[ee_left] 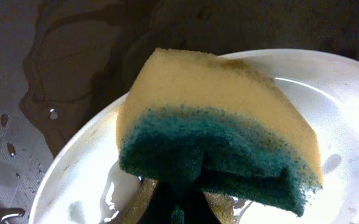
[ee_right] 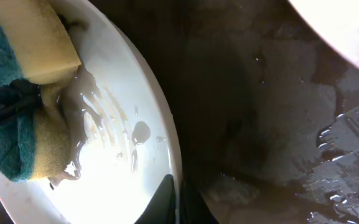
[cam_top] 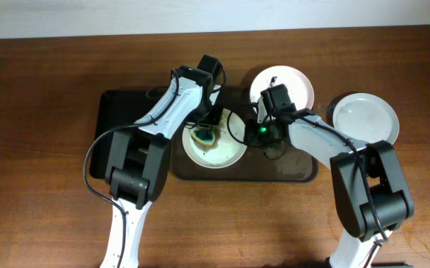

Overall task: Clean dirty plates on tray and stack at the side
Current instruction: 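Scrub the second plate with the sponge in the left gripper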

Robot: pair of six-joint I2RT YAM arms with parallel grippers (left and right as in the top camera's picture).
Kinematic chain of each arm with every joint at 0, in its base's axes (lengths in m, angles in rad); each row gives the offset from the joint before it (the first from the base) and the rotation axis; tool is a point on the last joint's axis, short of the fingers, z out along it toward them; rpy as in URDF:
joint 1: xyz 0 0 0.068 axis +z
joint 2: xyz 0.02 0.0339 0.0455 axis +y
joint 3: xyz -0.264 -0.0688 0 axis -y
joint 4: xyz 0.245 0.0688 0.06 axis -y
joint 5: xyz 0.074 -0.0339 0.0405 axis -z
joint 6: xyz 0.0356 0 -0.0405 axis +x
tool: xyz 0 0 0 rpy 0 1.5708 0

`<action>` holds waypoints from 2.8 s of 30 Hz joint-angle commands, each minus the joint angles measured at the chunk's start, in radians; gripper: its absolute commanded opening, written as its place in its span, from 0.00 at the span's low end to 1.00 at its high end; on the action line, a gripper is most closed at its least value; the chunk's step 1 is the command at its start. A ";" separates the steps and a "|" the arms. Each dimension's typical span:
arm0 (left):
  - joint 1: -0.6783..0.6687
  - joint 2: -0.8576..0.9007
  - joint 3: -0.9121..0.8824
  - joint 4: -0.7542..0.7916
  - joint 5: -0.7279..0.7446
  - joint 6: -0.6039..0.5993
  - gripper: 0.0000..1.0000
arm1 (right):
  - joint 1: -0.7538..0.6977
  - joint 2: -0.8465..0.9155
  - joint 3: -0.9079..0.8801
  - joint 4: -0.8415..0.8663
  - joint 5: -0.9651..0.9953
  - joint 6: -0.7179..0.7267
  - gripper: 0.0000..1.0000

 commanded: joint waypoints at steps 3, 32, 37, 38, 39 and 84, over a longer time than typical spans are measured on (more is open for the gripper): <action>0.031 0.068 -0.053 -0.231 0.387 0.699 0.00 | -0.002 0.004 0.012 0.000 -0.026 -0.022 0.04; 0.028 0.066 0.057 -0.141 0.154 -0.109 0.00 | -0.002 0.004 0.013 0.116 0.005 -0.014 0.39; 0.024 0.065 0.057 -0.164 0.169 -0.109 0.00 | -0.001 0.071 0.013 0.120 0.047 0.161 0.13; 0.024 0.065 0.057 -0.144 0.153 -0.109 0.00 | -0.001 0.071 0.013 0.119 0.047 0.164 0.04; 0.024 0.064 0.063 -0.126 0.102 -0.108 0.00 | -0.001 0.071 0.013 0.112 0.047 0.164 0.04; -0.034 0.061 0.057 -0.050 0.283 0.623 0.00 | -0.002 0.071 0.013 0.040 0.068 0.263 0.04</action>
